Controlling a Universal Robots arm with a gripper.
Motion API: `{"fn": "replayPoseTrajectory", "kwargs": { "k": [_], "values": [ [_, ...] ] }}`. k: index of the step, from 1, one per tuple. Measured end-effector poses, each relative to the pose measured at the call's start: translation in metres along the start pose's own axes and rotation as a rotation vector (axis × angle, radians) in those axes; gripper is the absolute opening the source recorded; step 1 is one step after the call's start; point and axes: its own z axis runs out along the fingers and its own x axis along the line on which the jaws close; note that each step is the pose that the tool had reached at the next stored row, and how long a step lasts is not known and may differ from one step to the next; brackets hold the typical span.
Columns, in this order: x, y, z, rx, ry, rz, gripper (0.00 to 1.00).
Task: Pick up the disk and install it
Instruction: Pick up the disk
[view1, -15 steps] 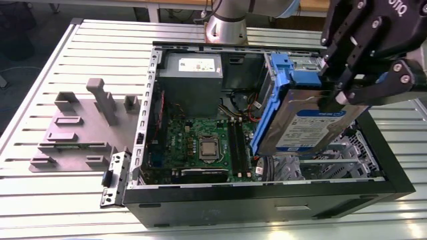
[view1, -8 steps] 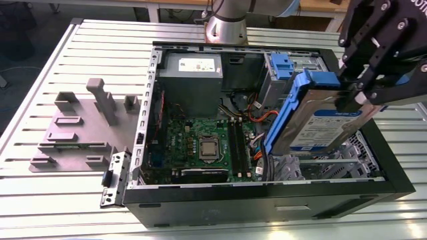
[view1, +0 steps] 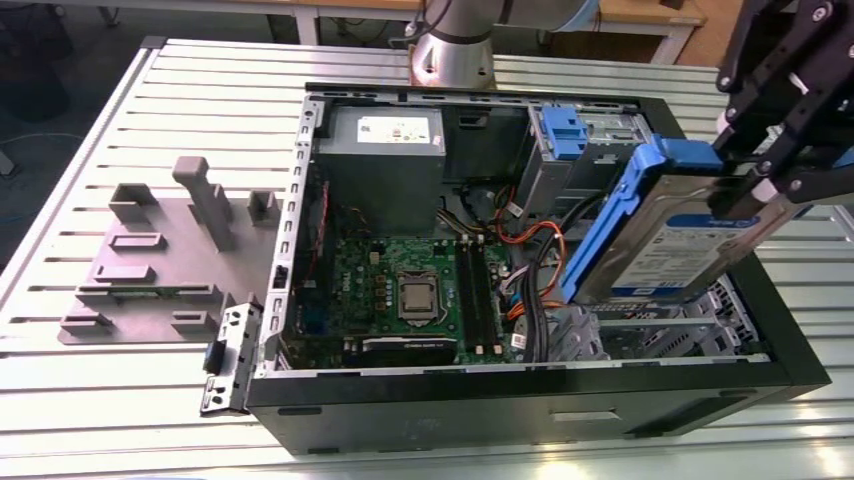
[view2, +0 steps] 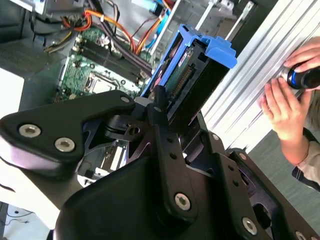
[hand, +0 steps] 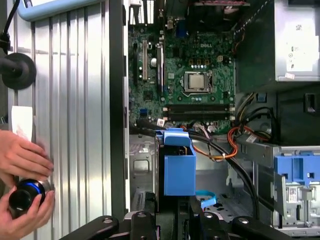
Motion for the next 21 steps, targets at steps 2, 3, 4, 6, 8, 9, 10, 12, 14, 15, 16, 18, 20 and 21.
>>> {"fn": "replayPoseTrajectory", "kwargs": {
  "k": [2, 3, 4, 6, 8, 9, 10, 12, 14, 15, 16, 18, 20, 21],
  "values": [
    [-0.0017, -0.0064, 0.0006, 0.0, 0.0, 0.0, 0.35],
    [-0.0023, -0.0093, 0.001, 0.0, 0.0, 0.0, 0.35],
    [-0.0029, -0.0123, 0.0016, 0.0, -0.0002, 0.0, 0.35],
    [-0.004, -0.0178, 0.0027, 0.0, -0.0001, 0.0, 0.35],
    [-0.0053, -0.0232, 0.0044, 0.0, 0.0, 0.0, 0.35],
    [-0.0058, -0.0258, 0.0058, 0.0, -0.0001, 0.0, 0.35],
    [-0.0062, -0.0282, 0.0069, 0.0, -0.0001, 0.0, 0.35],
    [-0.0069, -0.0319, 0.0091, 0.0, 0.0001, 0.0, 0.35],
    [-0.007, -0.0337, 0.0113, 0.0, 0.0001, 0.0, 0.35],
    [-0.007, -0.0338, 0.0122, 0.0, 0.0, 0.0, 0.35],
    [-0.007, -0.0338, 0.0123, 0.0, 0.0, 0.0, 0.35],
    [-0.007, -0.0338, 0.0122, 0.0, 0.0002, 0.0, 0.35],
    [-0.007, -0.0339, 0.0123, 0.0, 0.0001, 0.0, 0.35],
    [-0.007, -0.0339, 0.0128, 0.0001, -0.0002, 0.0, 0.35]
  ]
}}
